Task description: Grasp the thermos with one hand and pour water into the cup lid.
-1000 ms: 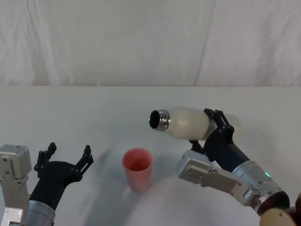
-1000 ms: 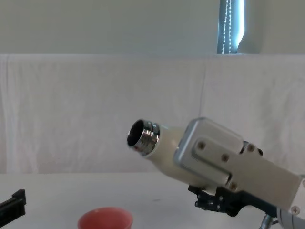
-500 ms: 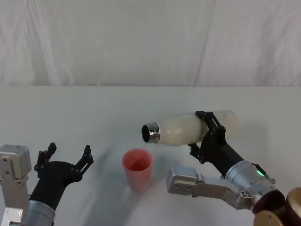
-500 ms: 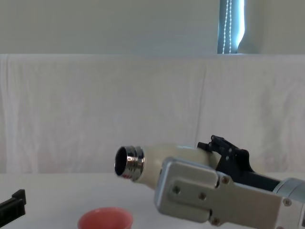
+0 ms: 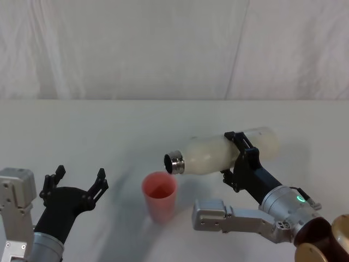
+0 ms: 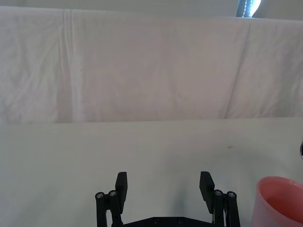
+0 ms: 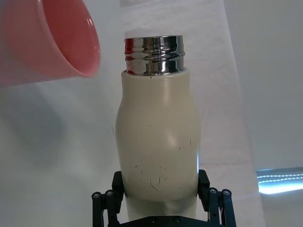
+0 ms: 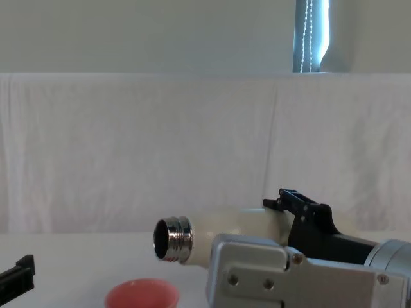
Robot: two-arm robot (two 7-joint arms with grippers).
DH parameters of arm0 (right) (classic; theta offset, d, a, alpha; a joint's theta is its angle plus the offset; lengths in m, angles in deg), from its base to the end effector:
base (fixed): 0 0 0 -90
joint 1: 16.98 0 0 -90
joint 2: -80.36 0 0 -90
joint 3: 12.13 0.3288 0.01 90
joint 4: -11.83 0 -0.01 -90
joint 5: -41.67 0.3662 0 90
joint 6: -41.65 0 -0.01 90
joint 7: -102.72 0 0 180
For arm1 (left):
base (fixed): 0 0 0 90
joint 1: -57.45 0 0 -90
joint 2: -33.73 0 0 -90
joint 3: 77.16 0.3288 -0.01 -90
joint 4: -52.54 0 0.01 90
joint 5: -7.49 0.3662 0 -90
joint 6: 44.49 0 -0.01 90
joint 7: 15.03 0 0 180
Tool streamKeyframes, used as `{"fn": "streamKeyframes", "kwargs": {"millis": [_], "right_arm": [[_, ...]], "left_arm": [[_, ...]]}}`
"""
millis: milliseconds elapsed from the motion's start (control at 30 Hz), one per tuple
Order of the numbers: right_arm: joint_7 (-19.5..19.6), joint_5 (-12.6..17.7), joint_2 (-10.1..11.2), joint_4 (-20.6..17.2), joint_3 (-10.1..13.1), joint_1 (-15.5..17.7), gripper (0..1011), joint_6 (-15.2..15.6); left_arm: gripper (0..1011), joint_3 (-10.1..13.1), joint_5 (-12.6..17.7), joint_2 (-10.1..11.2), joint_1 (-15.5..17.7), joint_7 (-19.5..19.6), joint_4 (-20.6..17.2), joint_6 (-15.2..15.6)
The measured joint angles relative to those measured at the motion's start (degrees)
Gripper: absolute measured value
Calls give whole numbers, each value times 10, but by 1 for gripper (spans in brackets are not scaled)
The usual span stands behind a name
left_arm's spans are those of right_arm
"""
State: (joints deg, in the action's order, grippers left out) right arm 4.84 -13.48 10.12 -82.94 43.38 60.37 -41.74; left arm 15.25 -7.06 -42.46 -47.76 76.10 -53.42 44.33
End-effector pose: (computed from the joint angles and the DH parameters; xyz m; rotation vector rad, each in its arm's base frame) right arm 0.3903 0.1006 -0.2850 -0.7799 -1.1790 -0.8263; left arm 0.3002 0.0408 -0.3218 -0.0380 0.0141 1.4462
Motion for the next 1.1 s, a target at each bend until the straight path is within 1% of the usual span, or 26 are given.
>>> {"fn": "streamKeyframes", "kwargs": {"millis": [433,1100], "right_arm": [[2,-27,1,13,-15,-11,951,9],[18,-62,6,20,-29,-23,951,15]], "left_arm": [[1001,0,0,0,0,0,0,0],[1001,0,0,0,0,0,0,0]]}}
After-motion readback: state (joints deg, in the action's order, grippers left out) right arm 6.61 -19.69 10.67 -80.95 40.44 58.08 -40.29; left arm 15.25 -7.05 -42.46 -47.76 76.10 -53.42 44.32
